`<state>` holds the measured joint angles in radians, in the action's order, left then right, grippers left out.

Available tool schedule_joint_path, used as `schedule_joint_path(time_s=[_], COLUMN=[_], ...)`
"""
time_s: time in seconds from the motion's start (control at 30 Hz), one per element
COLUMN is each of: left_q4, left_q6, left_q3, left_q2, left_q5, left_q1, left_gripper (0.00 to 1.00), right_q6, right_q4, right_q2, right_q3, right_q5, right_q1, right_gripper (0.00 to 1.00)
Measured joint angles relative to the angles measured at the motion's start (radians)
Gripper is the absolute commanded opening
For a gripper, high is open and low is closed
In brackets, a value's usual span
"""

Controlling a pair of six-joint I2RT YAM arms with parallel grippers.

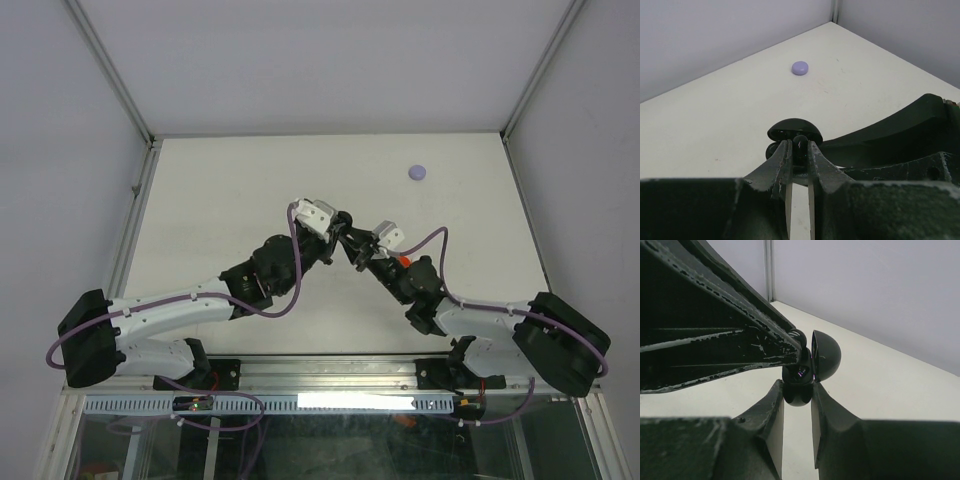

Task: Insert the wireless bluetooth earbuds into the charging case
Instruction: Place the earbud in the charging case.

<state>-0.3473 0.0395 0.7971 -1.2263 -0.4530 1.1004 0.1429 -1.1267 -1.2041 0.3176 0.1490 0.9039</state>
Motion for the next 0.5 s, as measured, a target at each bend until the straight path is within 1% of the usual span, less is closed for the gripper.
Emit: schedule_joint_path(time_s=[0.27, 0.5], left_q4=[0.039, 0.046], left_q6=[-0.077, -0.1], left_q3=[0.01, 0.034], left_q2=[-0.02, -0.05], left_q5=[-0.084, -0.175], left_q1=[0.025, 0.056], left_gripper=[0.12, 0.15], right_q6=[0.01, 0.017], right_q4=[-0.055, -0.082], right_q2=[-0.037, -0.056], right_q3=[0.0, -0.004], right_q5=[0.036, 0.048], right_q1=[0.0, 0.0], right_gripper=[0.0, 0.0])
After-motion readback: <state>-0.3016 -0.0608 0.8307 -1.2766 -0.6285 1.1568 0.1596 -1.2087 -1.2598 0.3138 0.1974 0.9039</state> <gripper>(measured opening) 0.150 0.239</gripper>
